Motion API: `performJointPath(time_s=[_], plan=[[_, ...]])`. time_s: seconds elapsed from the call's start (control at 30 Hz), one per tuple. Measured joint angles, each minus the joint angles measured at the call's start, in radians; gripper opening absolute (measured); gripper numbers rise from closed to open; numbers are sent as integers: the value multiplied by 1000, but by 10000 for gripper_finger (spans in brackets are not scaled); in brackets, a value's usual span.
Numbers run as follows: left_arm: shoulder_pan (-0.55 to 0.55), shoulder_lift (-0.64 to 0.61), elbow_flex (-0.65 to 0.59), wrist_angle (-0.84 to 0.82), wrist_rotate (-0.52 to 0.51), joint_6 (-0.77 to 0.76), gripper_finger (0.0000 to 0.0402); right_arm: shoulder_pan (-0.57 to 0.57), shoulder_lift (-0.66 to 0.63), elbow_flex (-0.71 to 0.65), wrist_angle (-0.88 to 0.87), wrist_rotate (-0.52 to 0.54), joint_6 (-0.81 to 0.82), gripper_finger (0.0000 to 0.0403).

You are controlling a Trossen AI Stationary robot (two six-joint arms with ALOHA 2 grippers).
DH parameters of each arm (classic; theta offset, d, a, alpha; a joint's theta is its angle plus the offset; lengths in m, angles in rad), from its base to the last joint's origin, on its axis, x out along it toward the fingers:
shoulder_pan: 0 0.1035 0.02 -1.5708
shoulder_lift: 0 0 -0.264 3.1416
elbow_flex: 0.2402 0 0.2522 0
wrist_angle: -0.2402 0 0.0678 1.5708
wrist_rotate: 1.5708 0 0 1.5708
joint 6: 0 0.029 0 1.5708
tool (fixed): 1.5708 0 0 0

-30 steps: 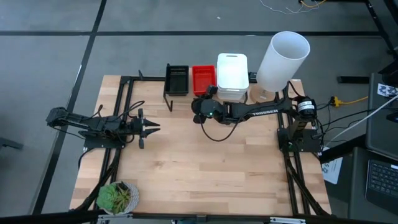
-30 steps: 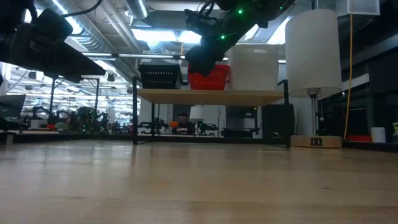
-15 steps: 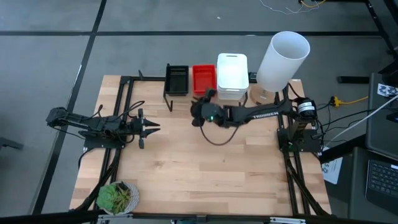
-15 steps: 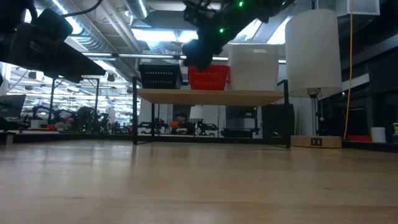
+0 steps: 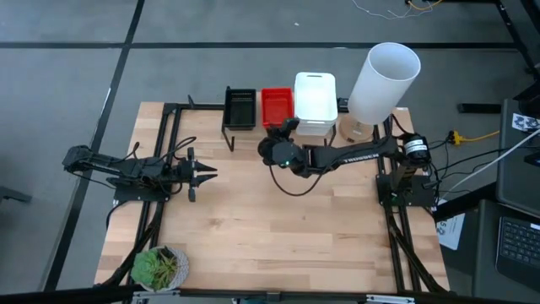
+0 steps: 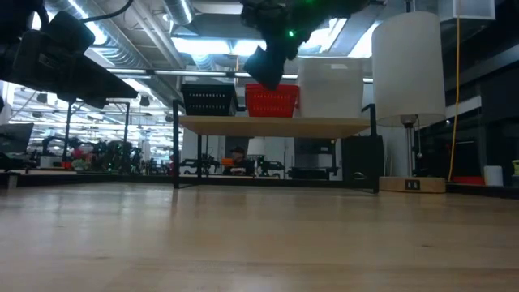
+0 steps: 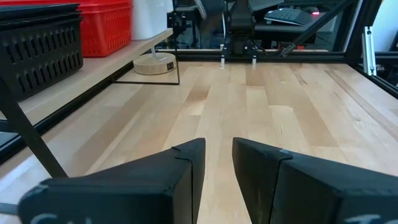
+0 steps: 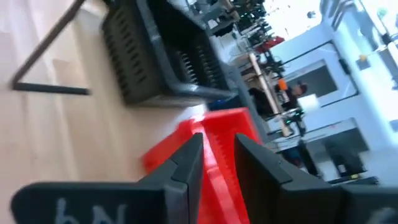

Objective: Stack baskets on shelf by color
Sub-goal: Adjust the stacked bins on the shelf

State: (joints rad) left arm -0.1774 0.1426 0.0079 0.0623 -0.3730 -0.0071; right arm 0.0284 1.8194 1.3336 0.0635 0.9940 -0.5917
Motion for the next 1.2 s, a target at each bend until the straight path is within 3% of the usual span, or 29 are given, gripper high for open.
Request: performJointPath(time_s=[0.13, 0.23, 0.4, 0.57, 0.67, 0.73, 0.8, 0.93, 1.0, 1.2], plan=[[0, 0, 0, 0, 0, 0, 75, -5, -1, 113, -15, -45, -106, 94], [0, 0, 0, 0, 0, 0, 75, -32, -1, 257, -123, -121, -151, 94], [0, 0, 0, 0, 0, 0, 75, -97, 43, 599, -371, -169, -129, 94], [0, 0, 0, 0, 0, 0, 75, -129, 200, 1019, -553, -190, -167, 94], [0, 0, 0, 0, 0, 0, 75, -150, 192, 942, -362, -173, -299, 94], [0, 0, 0, 0, -1, 0, 75, -163, 194, 916, -385, -110, -315, 94], [0, 1, 0, -1, -1, 0, 75, -177, 195, 899, -524, -87, -236, 94], [0, 1, 1, -1, 0, 0, 75, -210, 203, 883, -866, -346, -45, 94], [0, 1, 1, -1, -1, 0, 75, -229, 202, 883, -954, -464, 5, 94], [0, 1, 1, -1, 0, 0, 75, -282, 199, 883, -1039, -596, 62, 94]])
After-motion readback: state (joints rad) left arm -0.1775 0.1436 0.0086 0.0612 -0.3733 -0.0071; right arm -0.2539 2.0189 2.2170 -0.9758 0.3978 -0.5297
